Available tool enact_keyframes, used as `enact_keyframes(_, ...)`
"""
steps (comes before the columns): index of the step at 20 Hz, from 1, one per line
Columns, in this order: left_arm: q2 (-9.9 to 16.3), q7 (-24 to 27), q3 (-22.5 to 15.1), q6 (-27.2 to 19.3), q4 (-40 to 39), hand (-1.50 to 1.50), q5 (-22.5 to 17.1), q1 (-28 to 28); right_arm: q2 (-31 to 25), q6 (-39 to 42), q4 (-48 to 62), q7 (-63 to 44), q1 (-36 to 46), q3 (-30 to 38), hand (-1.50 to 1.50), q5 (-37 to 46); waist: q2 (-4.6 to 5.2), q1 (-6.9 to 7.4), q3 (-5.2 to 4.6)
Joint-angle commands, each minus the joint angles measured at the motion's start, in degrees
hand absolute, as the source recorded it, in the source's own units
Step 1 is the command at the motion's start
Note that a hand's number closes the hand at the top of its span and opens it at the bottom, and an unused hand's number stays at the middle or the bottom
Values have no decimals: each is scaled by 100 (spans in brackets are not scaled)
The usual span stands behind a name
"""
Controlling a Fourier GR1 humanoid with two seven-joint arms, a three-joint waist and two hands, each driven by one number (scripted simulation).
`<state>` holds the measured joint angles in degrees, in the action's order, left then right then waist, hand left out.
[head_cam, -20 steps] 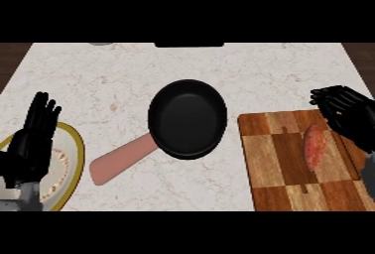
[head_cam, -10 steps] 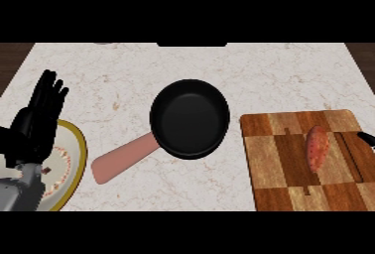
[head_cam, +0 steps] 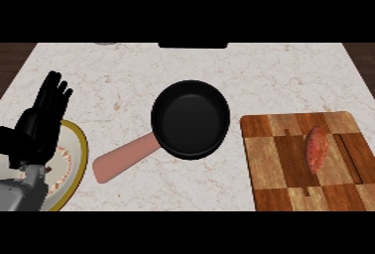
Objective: Pick the sweet potato from the cutting board and place it in the pot
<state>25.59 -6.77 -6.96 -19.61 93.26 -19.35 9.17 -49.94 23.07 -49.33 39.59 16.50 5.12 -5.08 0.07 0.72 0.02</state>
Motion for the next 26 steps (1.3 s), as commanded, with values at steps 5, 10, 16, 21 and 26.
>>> enact_keyframes(5,-20,-204,-9,-47,22,0,132,113,-366,411,-1049,-1209,330,-1220,-150,1172,-28,-12,-13)
enact_keyframes(10,-177,-116,91,-14,-268,0,206,240,-188,844,-1744,-2304,427,-1513,-150,1312,-18,-84,-12)
enact_keyframes(16,-245,-466,364,95,-430,0,352,763,329,802,-2263,-2837,24,-1359,-150,1540,-10,-107,-4)
enact_keyframes(21,-390,-547,497,311,-29,0,433,299,447,1188,-2644,-3189,-62,-1065,-150,1727,-15,-85,-4)
enact_keyframes(26,-620,-517,313,172,96,0,821,219,810,592,-1939,-2910,-172,-1246,-150,2636,-9,-62,-1)
